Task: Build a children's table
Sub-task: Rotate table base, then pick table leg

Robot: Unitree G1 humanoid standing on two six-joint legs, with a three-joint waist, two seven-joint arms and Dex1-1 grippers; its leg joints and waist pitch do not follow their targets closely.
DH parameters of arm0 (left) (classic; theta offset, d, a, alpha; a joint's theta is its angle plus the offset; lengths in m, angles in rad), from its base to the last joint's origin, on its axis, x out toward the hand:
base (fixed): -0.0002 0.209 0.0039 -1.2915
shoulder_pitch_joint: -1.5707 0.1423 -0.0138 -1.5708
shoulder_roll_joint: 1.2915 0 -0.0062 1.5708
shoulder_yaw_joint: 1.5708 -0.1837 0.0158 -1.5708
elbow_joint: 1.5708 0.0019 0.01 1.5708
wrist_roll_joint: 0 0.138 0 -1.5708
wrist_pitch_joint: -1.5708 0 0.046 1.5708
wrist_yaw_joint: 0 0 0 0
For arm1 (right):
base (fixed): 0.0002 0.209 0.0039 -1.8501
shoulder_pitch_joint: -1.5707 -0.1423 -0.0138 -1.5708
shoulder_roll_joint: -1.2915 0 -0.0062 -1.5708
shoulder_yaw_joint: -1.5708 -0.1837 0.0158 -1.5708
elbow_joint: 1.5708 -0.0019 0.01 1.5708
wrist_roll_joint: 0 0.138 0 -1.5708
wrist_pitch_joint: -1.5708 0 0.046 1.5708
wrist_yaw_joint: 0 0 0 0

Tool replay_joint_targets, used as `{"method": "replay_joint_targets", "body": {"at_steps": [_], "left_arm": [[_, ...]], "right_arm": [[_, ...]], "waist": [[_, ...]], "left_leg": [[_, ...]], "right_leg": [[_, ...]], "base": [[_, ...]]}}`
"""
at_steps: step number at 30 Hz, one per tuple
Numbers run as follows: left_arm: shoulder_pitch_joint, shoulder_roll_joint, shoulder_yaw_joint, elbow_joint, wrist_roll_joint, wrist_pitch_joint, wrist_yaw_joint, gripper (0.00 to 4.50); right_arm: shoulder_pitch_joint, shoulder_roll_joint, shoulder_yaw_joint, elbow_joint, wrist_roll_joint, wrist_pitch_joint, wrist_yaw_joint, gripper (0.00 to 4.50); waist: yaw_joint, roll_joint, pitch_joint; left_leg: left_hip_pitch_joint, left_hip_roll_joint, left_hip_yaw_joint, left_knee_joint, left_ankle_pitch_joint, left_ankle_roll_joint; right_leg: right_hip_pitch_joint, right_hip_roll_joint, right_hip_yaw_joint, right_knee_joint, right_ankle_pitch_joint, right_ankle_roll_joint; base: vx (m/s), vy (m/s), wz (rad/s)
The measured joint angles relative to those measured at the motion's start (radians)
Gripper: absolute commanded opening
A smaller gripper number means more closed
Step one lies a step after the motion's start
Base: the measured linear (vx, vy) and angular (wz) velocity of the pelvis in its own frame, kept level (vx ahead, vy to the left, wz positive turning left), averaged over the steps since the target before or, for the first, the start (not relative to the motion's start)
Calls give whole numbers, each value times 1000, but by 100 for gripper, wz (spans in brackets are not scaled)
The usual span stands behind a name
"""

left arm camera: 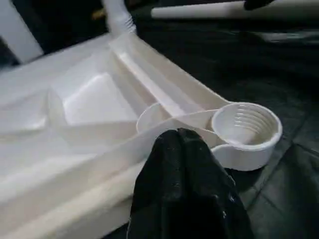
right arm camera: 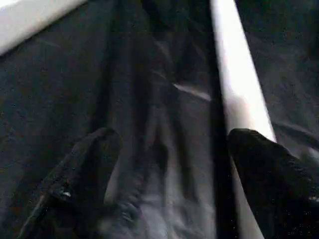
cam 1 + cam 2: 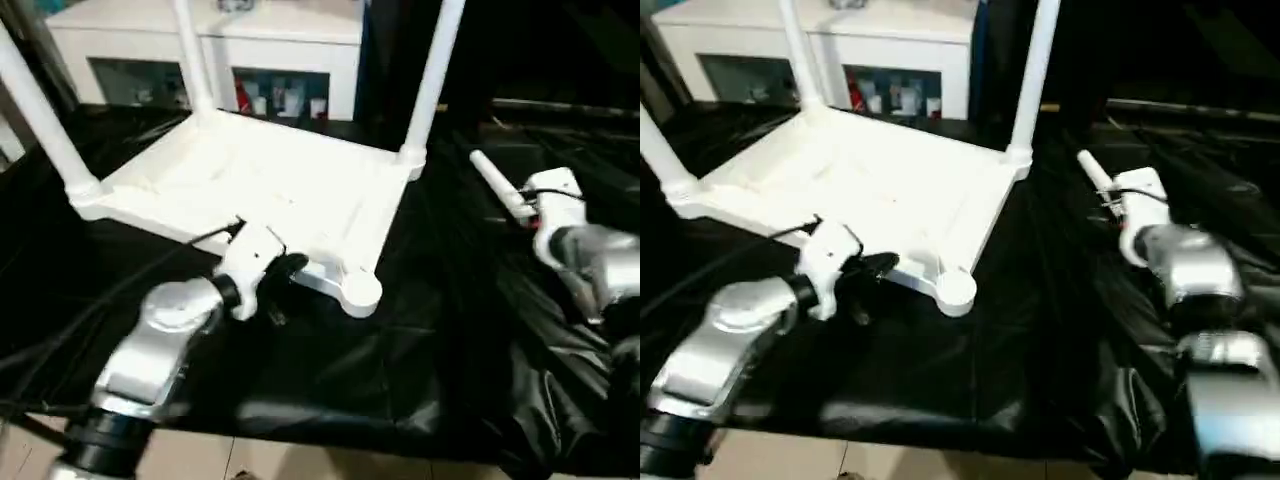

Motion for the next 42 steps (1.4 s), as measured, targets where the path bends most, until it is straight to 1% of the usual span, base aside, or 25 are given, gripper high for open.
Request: {"method": "replay_joint_targets", "body": {"at_steps": [1, 2, 3, 4, 5, 6, 8, 10, 15, 16, 18, 20, 21, 23, 24, 25, 26, 27, 31, 32, 34, 36, 40, 41, 42], "left_arm": [[2, 3, 0, -12, -9, 8, -17, 34], [8, 4, 2, -30, -37, 34, -43, 43], [11, 5, 0, -43, -51, 45, -57, 43], [17, 8, -2, -57, -62, 52, -69, 60], [20, 23, -10, -75, -76, 62, -88, 74], [24, 37, -17, -92, -85, 71, -102, 74], [33, 58, -21, -113, -94, 80, -120, 92], [40, 72, -20, -124, -97, 85, -130, 103], [61, 104, -20, -184, -121, 134, -163, 146], [61, 107, -19, -192, -129, 144, -165, 146], [60, 124, -19, -219, -151, 170, -175, 176], [63, 149, -12, -252, -171, 197, -187, 185], [64, 156, -5, -261, -176, 204, -193, 209], [66, 171, 6, -281, -192, 220, -205, 214], [68, 180, 7, -292, -194, 231, -207, 219], [69, 185, 7, -301, -199, 240, -213, 241], [74, 192, 10, -318, -207, 255, -219, 241], [79, 200, 13, -329, -215, 264, -222, 260], [96, 218, 26, -353, -236, 291, -224, 273], [95, 218, 26, -360, -240, 297, -223, 297], [96, 218, 26, -371, -248, 310, -219, 305], [99, 218, 27, -388, -252, 319, -212, 318], [107, 220, 27, -406, -267, 339, -201, 352], [109, 222, 27, -410, -271, 345, -201, 375], [111, 226, 27, -414, -272, 354, -201, 375]], "right_arm": [[-9, -7, 0, 23, -2, -6, 1, 420], [-39, -15, 0, 85, -6, -25, 0, 431], [-50, -21, 0, 116, -10, -39, 0, 431], [-57, -24, 0, 138, -16, -48, 0, 448], [-65, -29, 2, 171, -22, -64, -4, 450], [-67, -37, 2, 194, -25, -76, -12, 450], [-68, -59, 2, 238, -35, -90, -23, 450], [-70, -68, 1, 259, -40, -93, -27, 450], [-86, -93, -12, 320, -42, -109, -45, 450], [-90, -96, -20, 327, -40, -110, -51, 450], [-102, -98, -39, 351, -34, -110, -57, 450], [-102, -105, -46, 360, -34, -110, -55, 450], [-103, -108, -46, 364, -34, -109, -55, 450], [-103, -112, -47, 368, -34, -104, -54, 450], [-103, -115, -47, 371, -34, -101, -54, 450], [-104, -121, -47, 379, -35, -95, -53, 450], [-110, -132, -46, 388, -38, -80, -54, 450], [-111, -142, -46, 392, -42, -69, -54, 450], [-115, -164, -40, 402, -61, -29, -44, 450], [-118, -165, -33, 404, -71, -19, -35, 424], [-125, -167, -5, 404, -95, -1, -11, 414], [-131, -167, 13, 405, -114, 11, 15, 390], [-134, -168, 27, 405, -131, 20, 35, 358], [-134, -168, 32, 406, -135, 21, 40, 335], [-134, -168, 33, 406, -139, 21, 47, 335]], "waist": [[0, 1, 0], [2, 4, 1], [4, 6, 1], [6, 8, 2], [9, 11, 3], [12, 14, 3], [21, 24, 1], [24, 36, 1], [27, 54, 1], [28, 57, 1], [27, 66, 1], [27, 78, 0], [27, 83, -1], [29, 91, -2], [30, 93, -3], [31, 95, -3], [34, 97, -4], [36, 98, -4], [39, 98, -4], [39, 98, -4], [39, 97, -4], [39, 95, -3], [41, 92, -2], [42, 90, -1], [42, 89, -1]], "left_leg": [[0, 0, 0, 0, 0, 0], [0, 0, 0, 1, 0, 0], [0, 0, 0, 1, 0, 0], [0, 0, 0, 2, 0, 0], [0, 0, 0, 3, 0, 0], [0, 1, 0, 3, 0, 0], [0, 1, 0, 4, 0, 0], [0, 0, 0, 5, 0, 0], [0, 1, -1, 9, 0, 0], [0, 1, -1, 10, 0, 0], [0, 1, -2, 12, 0, 0], [0, 1, -2, 13, 0, 0], [0, 1, -2, 14, 0, 0], [0, 1, -3, 14, 0, 0], [0, 1, -3, 14, 0, 0], [0, 1, -4, 14, 0, 0], [0, 1, -4, 14, 0, 0], [0, 1, -4, 14, 0, 0], [0, 1, -4, 15, 0, 0], [0, 1, -4, 15, 0, 0], [0, 1, -4, 15, 0, 0], [0, 1, -4, 15, 0, 0], [0, 1, -4, 15, 0, 0], [-1, 1, -4, 15, 0, 0], [-1, 1, -4, 15, 0, 0]], "right_leg": [[0, 0, 0, 0, 0, 0], [0, 0, 0, 0, 0, 0], [0, 0, 0, 1, 0, 0], [0, 0, 0, 1, 0, 0], [0, 0, 0, 2, 0, 0], [0, 0, -1, 3, 0, 0], [0, 0, 0, 3, 0, 0], [0, -1, 0, 5, 0, 0], [0, -1, -1, 10, 0, 0], [0, -1, 0, 11, 0, 0], [0, -1, -1, 12, 0, 0], [0, -1, -1, 13, 0, -1], [0, -1, -1, 13, 0, -1], [0, -2, -1, 15, 0, 0], [0, -2, -1, 15, 0, 0], [0, -2, -2, 15, 0, 0], [0, -2, -2, 15, -1, 0], [0, -2, -2, 15, -1, 0], [0, -2, -2, 15, -1, 0], [0, -2, -2, 15, -1, 0], [0, -2, -2, 15, -1, 0], [0, -2, -2, 16, -1, 0], [0, -1, -2, 16, -1, 0], [-1, -2, -2, 16, -1, 0], [-1, -2, -2, 16, -1, 0]], "base": [[0, 0, 0], [0, 0, 0], [0, 0, 0], [0, 0, 0], [0, 0, 0], [0, 0, 0], [0, 0, 0], [0, 0, 0], [0, 0, 0], [0, 0, 0], [0, 0, 0], [0, 0, 0], [0, 0, 0], [0, 0, 0], [0, 0, 0], [0, 0, 0], [0, 0, 0], [0, 0, 0], [0, 0, 0], [0, 0, 0], [0, 0, 0], [0, 0, 0], [0, 0, 0], [0, 0, 0], [0, 0, 0]]}}
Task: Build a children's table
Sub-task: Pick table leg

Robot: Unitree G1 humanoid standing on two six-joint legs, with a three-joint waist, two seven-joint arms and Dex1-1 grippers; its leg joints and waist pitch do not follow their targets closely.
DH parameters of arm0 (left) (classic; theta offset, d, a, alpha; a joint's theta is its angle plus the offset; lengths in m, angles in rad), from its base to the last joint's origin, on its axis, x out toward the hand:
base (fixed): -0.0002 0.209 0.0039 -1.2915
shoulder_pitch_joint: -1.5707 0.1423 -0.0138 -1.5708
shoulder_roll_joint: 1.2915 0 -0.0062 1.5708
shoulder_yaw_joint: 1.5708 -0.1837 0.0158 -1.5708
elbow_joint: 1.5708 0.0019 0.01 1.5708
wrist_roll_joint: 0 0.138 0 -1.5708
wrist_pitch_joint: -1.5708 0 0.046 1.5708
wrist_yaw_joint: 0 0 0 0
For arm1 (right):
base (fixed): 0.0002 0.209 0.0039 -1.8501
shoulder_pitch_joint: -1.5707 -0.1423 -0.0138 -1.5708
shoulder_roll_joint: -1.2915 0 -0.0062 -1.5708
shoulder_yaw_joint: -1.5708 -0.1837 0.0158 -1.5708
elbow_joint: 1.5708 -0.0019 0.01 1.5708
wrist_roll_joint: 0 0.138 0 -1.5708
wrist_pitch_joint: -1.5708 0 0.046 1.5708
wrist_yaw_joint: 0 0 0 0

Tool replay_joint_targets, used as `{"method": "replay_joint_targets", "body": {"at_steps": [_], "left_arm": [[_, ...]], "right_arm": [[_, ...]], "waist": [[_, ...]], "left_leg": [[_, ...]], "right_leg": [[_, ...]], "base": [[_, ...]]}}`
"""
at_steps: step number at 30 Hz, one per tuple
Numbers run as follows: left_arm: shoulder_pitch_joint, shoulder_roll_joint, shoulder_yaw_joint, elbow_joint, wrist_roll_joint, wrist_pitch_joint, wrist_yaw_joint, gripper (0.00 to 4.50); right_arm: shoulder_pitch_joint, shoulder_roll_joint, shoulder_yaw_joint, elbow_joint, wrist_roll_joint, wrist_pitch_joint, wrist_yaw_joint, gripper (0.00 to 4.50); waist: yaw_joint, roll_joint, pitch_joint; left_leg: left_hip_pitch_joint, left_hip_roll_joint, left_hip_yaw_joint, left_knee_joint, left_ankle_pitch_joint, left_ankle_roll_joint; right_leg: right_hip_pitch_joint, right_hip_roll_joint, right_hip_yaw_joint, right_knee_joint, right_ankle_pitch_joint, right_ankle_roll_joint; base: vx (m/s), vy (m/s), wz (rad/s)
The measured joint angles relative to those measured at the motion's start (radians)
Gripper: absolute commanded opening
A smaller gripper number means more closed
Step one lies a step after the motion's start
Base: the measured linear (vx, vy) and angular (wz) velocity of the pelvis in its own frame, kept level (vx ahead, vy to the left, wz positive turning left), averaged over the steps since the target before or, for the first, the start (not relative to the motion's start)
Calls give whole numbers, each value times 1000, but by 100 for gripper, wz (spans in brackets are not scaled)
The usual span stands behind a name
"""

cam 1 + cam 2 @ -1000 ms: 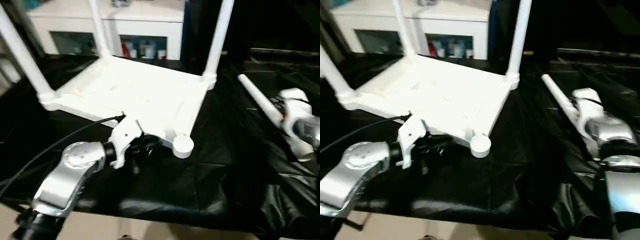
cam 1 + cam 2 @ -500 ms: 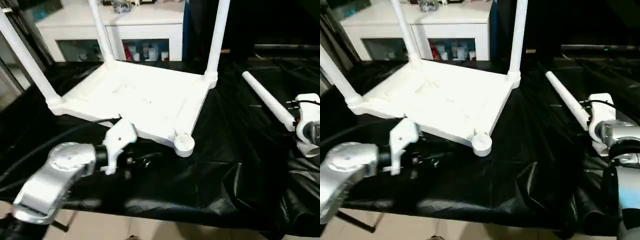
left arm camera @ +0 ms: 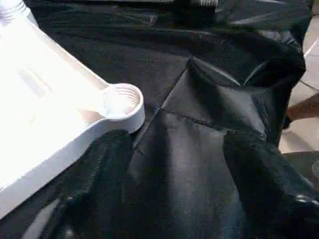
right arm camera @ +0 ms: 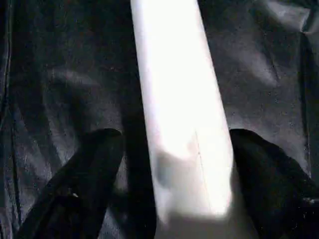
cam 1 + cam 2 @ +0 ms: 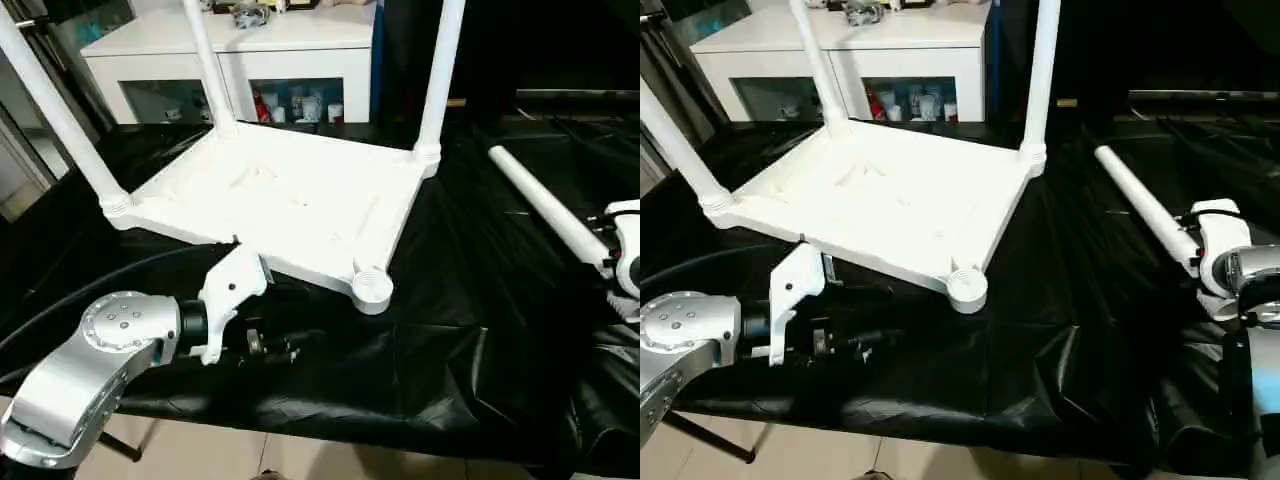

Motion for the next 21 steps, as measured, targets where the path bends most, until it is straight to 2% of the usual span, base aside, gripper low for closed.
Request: {"method": "replay_joint_targets", "body": {"at_steps": [4, 9, 10, 11, 13, 17, 21], "left_arm": [[18, 24, 0, -13, -10, 23, -1, 405], [24, 16, 0, -14, -18, 33, 23, 446], [23, 13, 0, -13, -17, 34, 31, 446], [22, 10, 0, -13, -16, 36, 43, 450], [20, 7, 1, -7, -12, 34, 55, 450], [-9, -36, 10, 45, 4, 19, 99, 450], [-54, -61, 22, 88, 6, -2, 127, 450]], "right_arm": [[-2, 0, 9, 1, -19, 1, 23, 303], [-6, 0, 9, 2, -21, 8, 27, 257], [-6, 0, 3, 2, -19, 8, 20, 257], [-7, 0, -5, 2, -16, 7, 6, 235], [-7, 1, -43, 2, 2, 7, -27, 226], [-6, 3, -117, 3, 63, 1, -86, 197], [2, 14, -136, 3, 89, 1, -87, 188]], "waist": [[3, -5, 1], [8, -22, 4], [8, -26, 5], [8, -30, 7], [7, -35, 8], [6, -37, 8], [6, -36, 8]], "left_leg": [[-1, 0, 0, 0, 0, 0], [-1, 0, 0, 0, 0, 0], [-1, 0, 1, 0, 0, 0], [-1, 0, 1, 0, 0, 0], [-1, 0, 1, 0, 0, 0], [-1, 0, 1, 0, 0, 0], [-2, 0, 1, 0, 0, 0]], "right_leg": [[-1, 0, 0, 0, 0, 0], [-2, 0, 0, 0, 0, 1], [-2, 0, 1, 0, 0, 1], [-2, 0, 1, 0, 0, 0], [-2, 0, 1, 0, 0, 0], [-2, 0, 1, 0, 0, 0], [-2, 0, 1, 0, 0, 0]], "base": [[0, 0, 0], [0, 0, 0], [0, 0, 0], [0, 0, 0], [0, 0, 0], [0, 0, 0], [0, 0, 0]]}}
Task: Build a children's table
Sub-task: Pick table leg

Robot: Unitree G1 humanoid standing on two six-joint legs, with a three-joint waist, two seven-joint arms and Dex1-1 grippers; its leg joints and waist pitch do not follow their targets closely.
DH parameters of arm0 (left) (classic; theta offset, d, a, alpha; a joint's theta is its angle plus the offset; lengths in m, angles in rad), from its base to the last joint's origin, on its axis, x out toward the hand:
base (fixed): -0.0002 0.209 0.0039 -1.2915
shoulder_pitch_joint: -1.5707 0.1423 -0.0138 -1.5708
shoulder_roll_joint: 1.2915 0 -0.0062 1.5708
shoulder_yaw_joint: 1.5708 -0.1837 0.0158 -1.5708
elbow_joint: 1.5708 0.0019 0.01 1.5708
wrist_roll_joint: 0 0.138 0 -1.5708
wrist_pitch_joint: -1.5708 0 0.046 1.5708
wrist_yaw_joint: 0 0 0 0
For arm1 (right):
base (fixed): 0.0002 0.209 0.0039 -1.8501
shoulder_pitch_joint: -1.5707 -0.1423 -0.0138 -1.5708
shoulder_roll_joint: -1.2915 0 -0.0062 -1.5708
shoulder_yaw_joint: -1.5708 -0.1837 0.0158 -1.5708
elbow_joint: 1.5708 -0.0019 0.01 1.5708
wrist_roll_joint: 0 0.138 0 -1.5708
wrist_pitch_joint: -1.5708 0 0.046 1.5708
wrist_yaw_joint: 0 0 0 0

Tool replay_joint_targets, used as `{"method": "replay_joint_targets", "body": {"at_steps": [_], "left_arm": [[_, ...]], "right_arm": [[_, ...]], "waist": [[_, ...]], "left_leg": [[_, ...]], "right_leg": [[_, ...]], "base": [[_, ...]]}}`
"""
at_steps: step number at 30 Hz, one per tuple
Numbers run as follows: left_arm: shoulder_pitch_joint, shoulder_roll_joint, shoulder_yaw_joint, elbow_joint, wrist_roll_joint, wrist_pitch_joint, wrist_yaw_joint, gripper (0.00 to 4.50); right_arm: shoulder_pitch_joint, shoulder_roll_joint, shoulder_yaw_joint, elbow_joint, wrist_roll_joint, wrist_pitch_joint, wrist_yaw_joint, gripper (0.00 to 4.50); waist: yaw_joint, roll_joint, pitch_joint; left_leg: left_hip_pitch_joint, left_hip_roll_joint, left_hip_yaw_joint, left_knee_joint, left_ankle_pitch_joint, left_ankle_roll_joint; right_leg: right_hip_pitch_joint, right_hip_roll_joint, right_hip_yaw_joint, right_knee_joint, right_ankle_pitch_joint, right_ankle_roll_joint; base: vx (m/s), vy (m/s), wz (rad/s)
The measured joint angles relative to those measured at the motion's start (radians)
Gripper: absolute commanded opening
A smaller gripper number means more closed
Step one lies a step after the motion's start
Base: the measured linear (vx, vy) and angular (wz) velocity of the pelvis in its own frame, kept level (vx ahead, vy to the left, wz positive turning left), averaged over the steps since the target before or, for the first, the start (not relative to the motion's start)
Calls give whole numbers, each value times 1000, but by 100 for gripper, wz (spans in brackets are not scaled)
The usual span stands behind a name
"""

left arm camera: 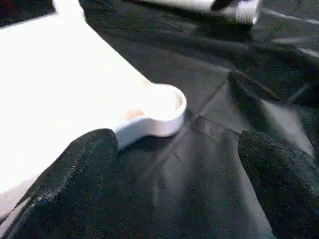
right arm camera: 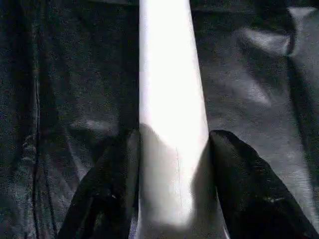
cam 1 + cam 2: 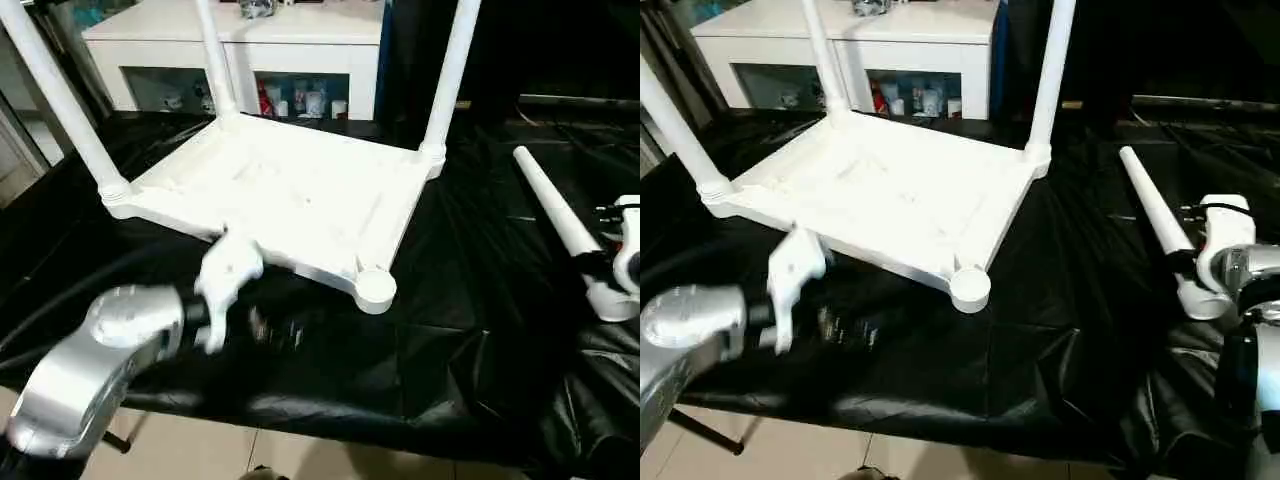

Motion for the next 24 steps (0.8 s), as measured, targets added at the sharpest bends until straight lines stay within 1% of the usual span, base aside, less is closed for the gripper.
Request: {"method": "replay_joint_targets", "body": {"at_steps": [3, 5, 6, 7, 8, 11, 12, 15, 17, 18, 20, 22, 23, 24], "left_arm": [[-4, -2, -2, 26, 7, -12, 2, 450], [-5, -12, -3, 41, 15, -25, 4, 450], [-10, -26, -3, 53, 20, -38, 11, 450], [-15, -39, -3, 63, 26, -49, 22, 450], [-27, -61, -3, 78, 36, -66, 42, 450], [-55, -85, -3, 95, 49, -99, 76, 450], [-65, -106, 0, 116, 62, -114, 101, 450], [-83, -155, -4, 149, 74, -133, 141, 450], [-85, -166, -6, 158, 75, -144, 146, 450], [-87, -177, -5, 168, 75, -152, 152, 450], [-94, -221, -1, 199, 75, -166, 169, 450], [-120, -251, -3, 226, 73, -172, 184, 450], [-137, -268, 0, 234, 72, -176, 199, 450], [-148, -273, 1, 237, 70, -177, 206, 450]], "right_arm": [[7, 4, -9, -1, 7, -1, 10, 185], [10, 5, -27, -1, 15, -3, 3, 184], [13, 8, -44, 0, 23, -9, -7, 184], [16, 14, -66, 0, 42, -25, -21, 184], [16, 23, -100, -1, 72, -57, -40, 184], [11, 33, -153, -6, 128, -110, -64, 184], [10, 45, -184, -24, 160, -134, -67, 184], [8, 105, -219, -87, 211, -180, -57, 184], [9, 130, -222, -106, 226, -195, -51, 183], [35, 148, -241, -137, 242, -215, -45, 183], [118, 232, -297, -255, 302, -305, -27, 183], [159, 292, -313, -317, 349, -343, -8, 183], [193, 328, -332, -376, 387, -367, 11, 183], [206, 346, -339, -408, 408, -382, 20, 183]], "waist": [[-4, 0, 0], [-4, 0, 0], [-4, -2, 1], [-4, -2, 1], [-4, -3, 1], [-4, -5, 2], [-6, -5, 2], [-16, -6, 2], [-18, -6, 2], [-17, -7, 1], [-16, -8, 0], [-15, -7, 0], [-12, -7, 0], [-11, -7, -1]], "left_leg": [[0, 0, 0, 0, -1, 1], [0, 0, 0, 0, -1, 1], [0, 0, 1, 0, 0, 1], [0, 0, 1, 1, 0, 1], [-1, 0, 1, 1, 0, 1], [-1, 0, 1, 2, 0, 1], [-1, 0, 1, 2, 0, 1], [-1, 1, 1, 2, -1, 1], [-2, 1, 1, 2, -1, 2], [-3, 1, 1, 2, -1, 2], [-5, 2, 2, 2, -2, 3], [-8, 2, 2, 4, 0, 5], [-12, 2, 2, 4, 3, 11], [-15, 1, 2, 4, 4, 12]], "right_leg": [[0, 0, 0, 0, 0, 0], [0, 0, 0, 0, 0, 0], [0, 0, 0, 0, 0, 0], [0, 0, 0, 0, 0, 0], [-1, 0, 0, 0, 0, 0], [-1, 0, 0, 0, 0, 0], [-1, 0, 0, 0, 0, 0], [-1, 0, 0, 0, 0, 0], [-2, 0, 0, 0, 0, 0], [-2, 0, -1, 0, 0, 0], [-3, 0, -1, 0, 0, 0], [-6, 0, -1, 0, 1, -1], [-9, 0, -1, 1, 1, -1], [-12, -1, -1, 1, 2, -1]], "base": [[0, 0, 0], [0, 0, 0], [0, 0, 0], [0, 0, 0], [0, 0, 0], [0, 0, 0], [0, 0, 0], [0, 0, 0], [0, 0, 0], [0, 0, 0], [0, 0, 0], [0, 0, 0], [0, 0, 0], [0, 0, 0]]}}
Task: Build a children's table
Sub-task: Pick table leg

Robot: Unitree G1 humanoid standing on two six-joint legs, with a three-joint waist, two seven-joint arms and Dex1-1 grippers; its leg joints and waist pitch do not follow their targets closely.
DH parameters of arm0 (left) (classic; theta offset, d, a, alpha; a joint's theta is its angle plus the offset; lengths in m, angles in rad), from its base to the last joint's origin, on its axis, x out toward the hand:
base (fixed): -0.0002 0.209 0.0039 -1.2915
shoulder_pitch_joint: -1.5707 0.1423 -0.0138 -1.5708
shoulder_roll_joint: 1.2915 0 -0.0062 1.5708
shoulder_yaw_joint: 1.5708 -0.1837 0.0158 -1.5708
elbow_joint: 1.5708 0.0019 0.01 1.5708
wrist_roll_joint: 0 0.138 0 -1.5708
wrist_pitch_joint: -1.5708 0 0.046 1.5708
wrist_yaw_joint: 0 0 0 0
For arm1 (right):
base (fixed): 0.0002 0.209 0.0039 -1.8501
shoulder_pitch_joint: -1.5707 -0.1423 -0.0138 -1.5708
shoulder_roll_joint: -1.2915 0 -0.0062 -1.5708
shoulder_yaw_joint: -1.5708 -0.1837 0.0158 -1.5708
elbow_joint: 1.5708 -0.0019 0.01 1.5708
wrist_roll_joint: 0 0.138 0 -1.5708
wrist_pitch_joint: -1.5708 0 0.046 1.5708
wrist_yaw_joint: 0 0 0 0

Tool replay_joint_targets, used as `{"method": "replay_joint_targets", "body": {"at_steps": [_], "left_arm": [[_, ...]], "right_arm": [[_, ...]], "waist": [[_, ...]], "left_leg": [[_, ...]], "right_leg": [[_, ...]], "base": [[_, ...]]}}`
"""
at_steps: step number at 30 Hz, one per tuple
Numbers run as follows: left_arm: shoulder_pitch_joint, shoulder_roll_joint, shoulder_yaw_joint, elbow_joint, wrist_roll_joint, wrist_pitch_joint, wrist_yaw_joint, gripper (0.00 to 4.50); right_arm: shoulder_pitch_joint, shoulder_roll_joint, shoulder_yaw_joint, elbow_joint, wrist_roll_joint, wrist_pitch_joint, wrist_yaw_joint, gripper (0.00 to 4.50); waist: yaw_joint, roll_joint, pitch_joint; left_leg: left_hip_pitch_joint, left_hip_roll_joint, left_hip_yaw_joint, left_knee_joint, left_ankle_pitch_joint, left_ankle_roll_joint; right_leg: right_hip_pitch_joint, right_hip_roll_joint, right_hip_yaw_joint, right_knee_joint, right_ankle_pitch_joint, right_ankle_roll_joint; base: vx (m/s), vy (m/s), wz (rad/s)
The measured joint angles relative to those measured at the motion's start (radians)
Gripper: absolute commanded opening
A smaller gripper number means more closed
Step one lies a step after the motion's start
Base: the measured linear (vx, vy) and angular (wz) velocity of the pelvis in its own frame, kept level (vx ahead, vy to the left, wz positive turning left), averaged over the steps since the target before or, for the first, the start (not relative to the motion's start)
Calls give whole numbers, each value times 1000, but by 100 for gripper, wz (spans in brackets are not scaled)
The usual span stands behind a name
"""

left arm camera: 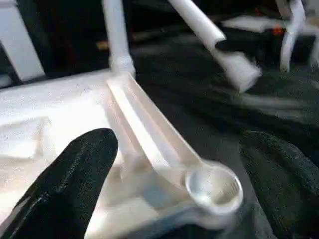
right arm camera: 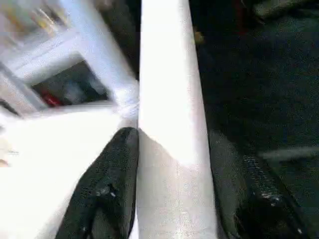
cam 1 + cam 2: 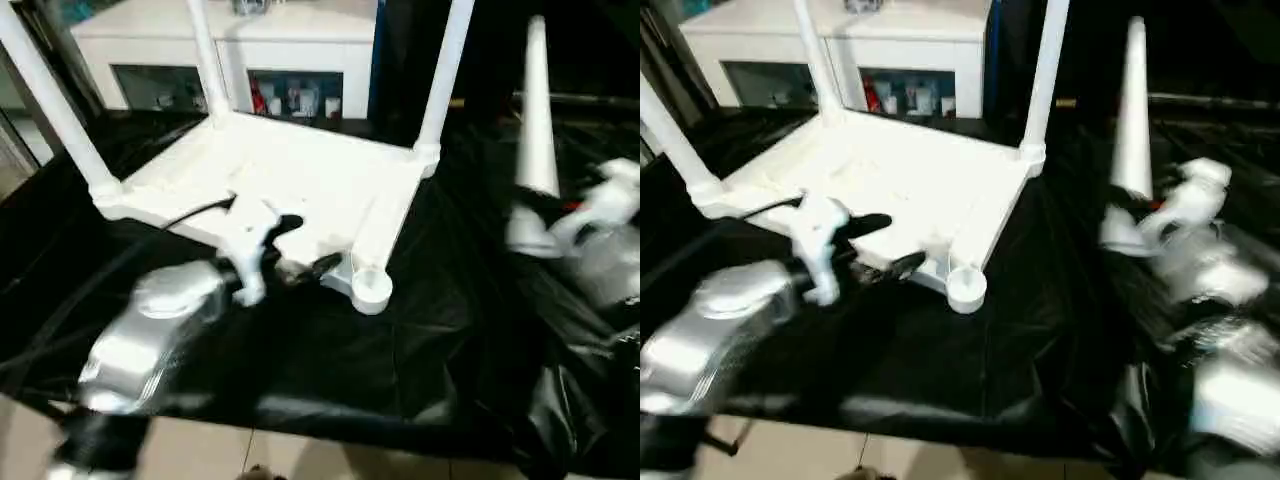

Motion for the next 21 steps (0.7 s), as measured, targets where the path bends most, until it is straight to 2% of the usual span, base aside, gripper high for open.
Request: {"method": "replay_joint_targets", "body": {"at_steps": [3, 7, 11, 14, 15, 17, 21], "left_arm": [[-32, -35, 34, 23, -33, 32, 31, 450], [-93, -90, 108, 38, -116, 100, 67, 450], [-172, -140, 178, 58, -213, 165, 91, 450], [-252, -190, 236, 96, -312, 235, 114, 450], [-269, -199, 243, 105, -334, 248, 113, 450], [-297, -211, 253, 121, -363, 259, 114, 450], [-357, -229, 302, 184, -401, 293, 133, 450]], "right_arm": [[73, 74, -46, -209, 86, -50, 10, 183], [141, 126, -33, -464, 164, -33, 67, 182], [194, 168, 56, -627, 230, 60, 148, 182], [252, 179, 193, -732, 261, 170, 247, 182], [258, 184, 223, -742, 263, 194, 263, 182], [258, 192, 262, -743, 262, 220, 282, 182], [264, 195, 301, -762, 263, 266, 304, 182]], "waist": [[8, 0, 0], [10, -1, 0], [1, -5, -2], [-3, -14, -3], [-3, -18, -2], [1, -23, 0], [13, -37, 1]], "left_leg": [[-1, 0, 0, 0, 1, 1], [0, 0, 0, 0, 1, 2], [1, 0, 0, 0, 2, 2], [1, 0, 0, 0, 2, 1], [1, 0, 0, 0, 2, 0], [0, 0, 0, 0, 2, -1], [0, 0, 0, 0, 2, -1]], "right_leg": [[0, 0, 0, 0, 0, 0], [0, 0, 0, 0, 1, 0], [1, 0, 0, 0, 2, 1], [1, 0, 0, 0, 3, 1], [1, 0, 0, 0, 3, 1], [1, 0, 0, -1, 3, 1], [1, 0, 0, -2, 4, 1]], "base": [[0, 0, 0], [0, 0, 0], [0, 0, 0], [0, 0, 0], [0, 0, 0], [0, 0, 0], [0, 0, 0]]}}
